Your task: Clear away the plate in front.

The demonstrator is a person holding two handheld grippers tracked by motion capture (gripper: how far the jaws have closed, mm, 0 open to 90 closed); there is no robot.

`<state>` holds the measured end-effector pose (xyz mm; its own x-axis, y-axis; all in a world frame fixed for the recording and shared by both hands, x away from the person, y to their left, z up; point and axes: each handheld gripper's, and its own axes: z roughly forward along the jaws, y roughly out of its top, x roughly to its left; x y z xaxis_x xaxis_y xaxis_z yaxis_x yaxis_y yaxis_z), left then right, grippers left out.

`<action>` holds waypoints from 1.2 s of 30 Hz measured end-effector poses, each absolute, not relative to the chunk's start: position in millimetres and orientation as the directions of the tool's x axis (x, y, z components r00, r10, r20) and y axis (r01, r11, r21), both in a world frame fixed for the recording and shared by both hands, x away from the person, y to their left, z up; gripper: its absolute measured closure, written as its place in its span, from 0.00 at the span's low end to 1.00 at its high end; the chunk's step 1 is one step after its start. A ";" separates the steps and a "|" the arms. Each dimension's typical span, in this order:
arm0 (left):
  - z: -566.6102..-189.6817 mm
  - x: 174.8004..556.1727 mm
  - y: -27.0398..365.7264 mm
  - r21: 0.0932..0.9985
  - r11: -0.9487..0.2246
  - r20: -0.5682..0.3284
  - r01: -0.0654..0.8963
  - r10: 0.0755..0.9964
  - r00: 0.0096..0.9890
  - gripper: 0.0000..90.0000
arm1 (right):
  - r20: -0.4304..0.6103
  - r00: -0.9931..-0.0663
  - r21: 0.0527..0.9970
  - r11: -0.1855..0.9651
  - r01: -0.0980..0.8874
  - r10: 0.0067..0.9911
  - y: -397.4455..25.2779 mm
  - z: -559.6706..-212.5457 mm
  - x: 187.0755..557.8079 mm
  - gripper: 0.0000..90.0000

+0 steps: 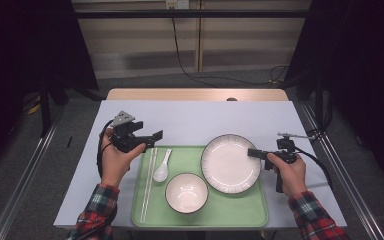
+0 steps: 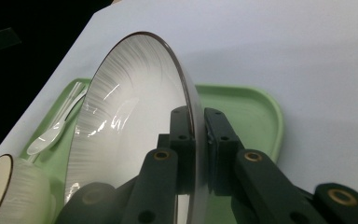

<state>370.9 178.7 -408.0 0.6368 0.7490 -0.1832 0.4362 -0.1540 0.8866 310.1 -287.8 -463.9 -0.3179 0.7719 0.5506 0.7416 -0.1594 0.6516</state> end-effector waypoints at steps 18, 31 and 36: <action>-414.9 370.7 175.2 0.875 -0.171 -0.184 0.453 0.747 0.639 0.12 | 0.460 -0.365 0.695 -0.072 0.715 0.809 -287.1 -469.9 307.6 0.90; -414.3 370.5 176.7 0.879 -0.165 -0.183 0.448 0.750 0.635 0.13 | 0.453 -0.390 0.658 -0.005 0.753 0.802 -282.9 -476.0 301.4 0.86; -414.9 370.8 178.8 0.877 -0.164 -0.187 0.452 0.751 0.633 0.13 | 0.418 -0.409 0.679 0.020 0.734 0.811 -282.8 -477.1 301.5 0.86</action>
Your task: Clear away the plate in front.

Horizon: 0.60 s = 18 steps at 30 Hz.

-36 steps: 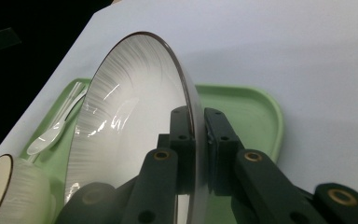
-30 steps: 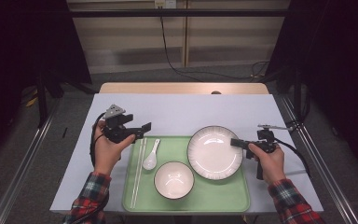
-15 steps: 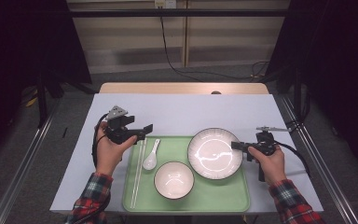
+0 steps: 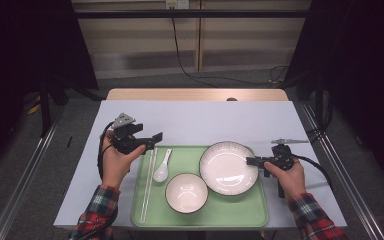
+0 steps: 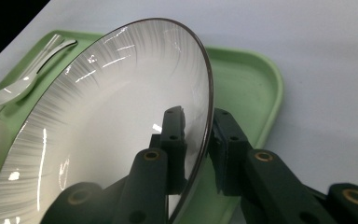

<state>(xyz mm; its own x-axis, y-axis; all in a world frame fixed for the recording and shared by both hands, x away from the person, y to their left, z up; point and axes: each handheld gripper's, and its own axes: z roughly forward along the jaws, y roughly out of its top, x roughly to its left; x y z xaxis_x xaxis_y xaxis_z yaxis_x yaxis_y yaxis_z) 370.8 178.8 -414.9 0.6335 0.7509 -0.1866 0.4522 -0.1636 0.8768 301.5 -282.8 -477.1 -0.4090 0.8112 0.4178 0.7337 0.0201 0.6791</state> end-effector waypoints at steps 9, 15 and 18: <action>-417.4 371.0 176.8 0.873 -0.162 -0.193 0.459 0.751 0.632 0.13 | 0.358 -0.425 0.724 0.041 0.689 0.832 -285.1 -475.4 299.9 0.80; -416.6 371.7 177.4 0.874 -0.164 -0.190 0.457 0.751 0.633 0.13 | 0.314 -0.461 0.787 0.043 0.615 0.830 -285.2 -476.0 299.0 0.60; -414.5 372.6 177.3 0.877 -0.167 -0.184 0.451 0.750 0.636 0.13 | 0.261 -0.496 0.825 0.076 0.561 0.828 -287.8 -474.5 298.4 0.44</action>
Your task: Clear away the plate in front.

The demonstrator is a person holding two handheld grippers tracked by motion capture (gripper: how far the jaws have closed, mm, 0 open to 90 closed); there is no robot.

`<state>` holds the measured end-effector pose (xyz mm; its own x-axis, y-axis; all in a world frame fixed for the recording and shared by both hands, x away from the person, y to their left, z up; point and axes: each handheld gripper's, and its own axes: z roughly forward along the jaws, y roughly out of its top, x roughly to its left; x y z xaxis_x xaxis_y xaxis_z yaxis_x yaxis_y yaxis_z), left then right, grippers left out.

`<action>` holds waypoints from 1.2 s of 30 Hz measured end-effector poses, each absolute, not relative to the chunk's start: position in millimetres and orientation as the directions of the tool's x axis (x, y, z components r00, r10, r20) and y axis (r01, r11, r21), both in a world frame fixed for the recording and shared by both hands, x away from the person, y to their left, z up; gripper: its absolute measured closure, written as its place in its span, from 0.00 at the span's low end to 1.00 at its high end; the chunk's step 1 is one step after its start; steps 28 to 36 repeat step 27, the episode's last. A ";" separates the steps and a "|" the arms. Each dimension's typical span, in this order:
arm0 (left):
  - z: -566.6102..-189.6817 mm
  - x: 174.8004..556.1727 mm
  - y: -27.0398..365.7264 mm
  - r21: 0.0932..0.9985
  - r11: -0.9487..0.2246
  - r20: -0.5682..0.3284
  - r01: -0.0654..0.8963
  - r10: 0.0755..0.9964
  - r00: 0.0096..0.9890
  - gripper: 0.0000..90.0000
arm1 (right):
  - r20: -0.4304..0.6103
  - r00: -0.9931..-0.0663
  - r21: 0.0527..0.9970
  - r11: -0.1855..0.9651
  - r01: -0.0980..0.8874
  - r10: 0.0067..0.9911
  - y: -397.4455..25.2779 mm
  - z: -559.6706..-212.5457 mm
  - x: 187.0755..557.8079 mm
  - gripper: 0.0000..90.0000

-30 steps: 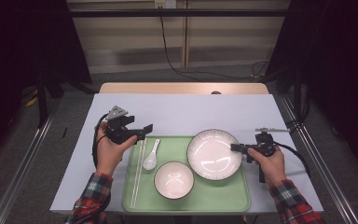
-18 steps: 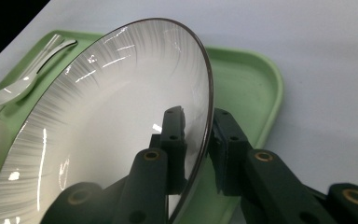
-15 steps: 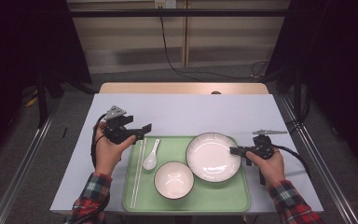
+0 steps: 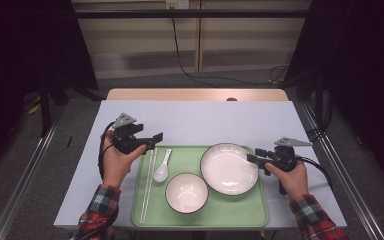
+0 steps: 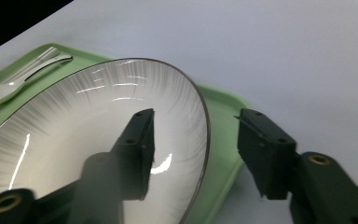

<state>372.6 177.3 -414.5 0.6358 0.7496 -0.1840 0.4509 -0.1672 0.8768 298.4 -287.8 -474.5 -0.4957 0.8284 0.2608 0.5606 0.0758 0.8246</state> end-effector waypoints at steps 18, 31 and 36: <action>-412.9 369.7 184.3 0.878 -0.151 -0.192 0.454 0.758 0.623 0.12 | 0.163 -0.594 0.914 0.106 0.392 0.788 -304.0 -456.9 278.0 0.17; -410.0 366.7 189.3 0.879 -0.146 -0.193 0.454 0.762 0.618 0.12 | 0.143 -0.625 0.909 0.148 0.390 0.767 -314.3 -454.9 267.0 0.11; -410.0 366.7 189.3 0.879 -0.146 -0.193 0.454 0.762 0.618 0.12 | 0.143 -0.625 0.909 0.148 0.390 0.767 -314.3 -454.9 267.0 0.11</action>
